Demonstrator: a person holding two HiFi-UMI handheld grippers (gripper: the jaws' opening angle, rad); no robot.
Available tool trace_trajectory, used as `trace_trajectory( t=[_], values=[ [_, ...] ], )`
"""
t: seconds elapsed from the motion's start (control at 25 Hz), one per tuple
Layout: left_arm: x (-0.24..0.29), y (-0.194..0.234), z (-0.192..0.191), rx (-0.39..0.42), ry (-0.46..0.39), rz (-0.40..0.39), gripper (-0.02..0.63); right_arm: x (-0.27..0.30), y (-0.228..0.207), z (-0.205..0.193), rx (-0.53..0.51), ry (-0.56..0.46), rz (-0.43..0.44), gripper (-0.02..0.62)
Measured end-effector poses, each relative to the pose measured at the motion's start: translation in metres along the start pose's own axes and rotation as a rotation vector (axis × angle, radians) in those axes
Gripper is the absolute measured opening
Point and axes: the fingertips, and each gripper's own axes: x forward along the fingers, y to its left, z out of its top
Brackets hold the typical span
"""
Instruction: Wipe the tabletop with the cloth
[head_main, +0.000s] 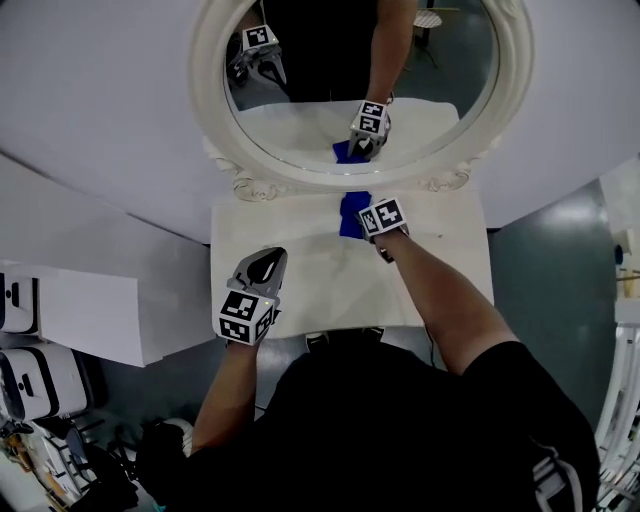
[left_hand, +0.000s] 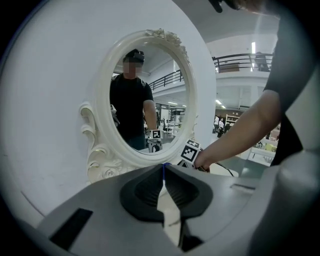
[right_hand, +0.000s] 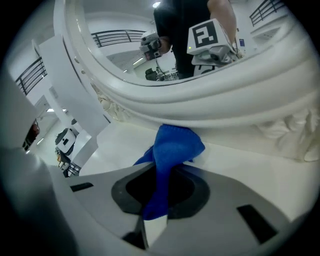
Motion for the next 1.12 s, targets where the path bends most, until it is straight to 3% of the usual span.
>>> trace_trajectory(
  t=[0.4, 0.68, 1.12],
  values=[
    [0.048, -0.060, 0.028, 0.047, 0.000, -0.074, 0.018, -0.072, -0.103, -0.043, 0.078, -0.026, -0.087, 0.040],
    [0.074, -0.081, 0.032, 0.060, 0.014, -0.103, 0.017, -0.110, -0.168, -0.066, 0.029, 0.002, -0.175, 0.040],
    [0.100, -0.107, 0.036, 0.076, 0.032, -0.123, 0.018, -0.161, -0.249, -0.100, 0.182, -0.048, -0.230, 0.040]
  ],
)
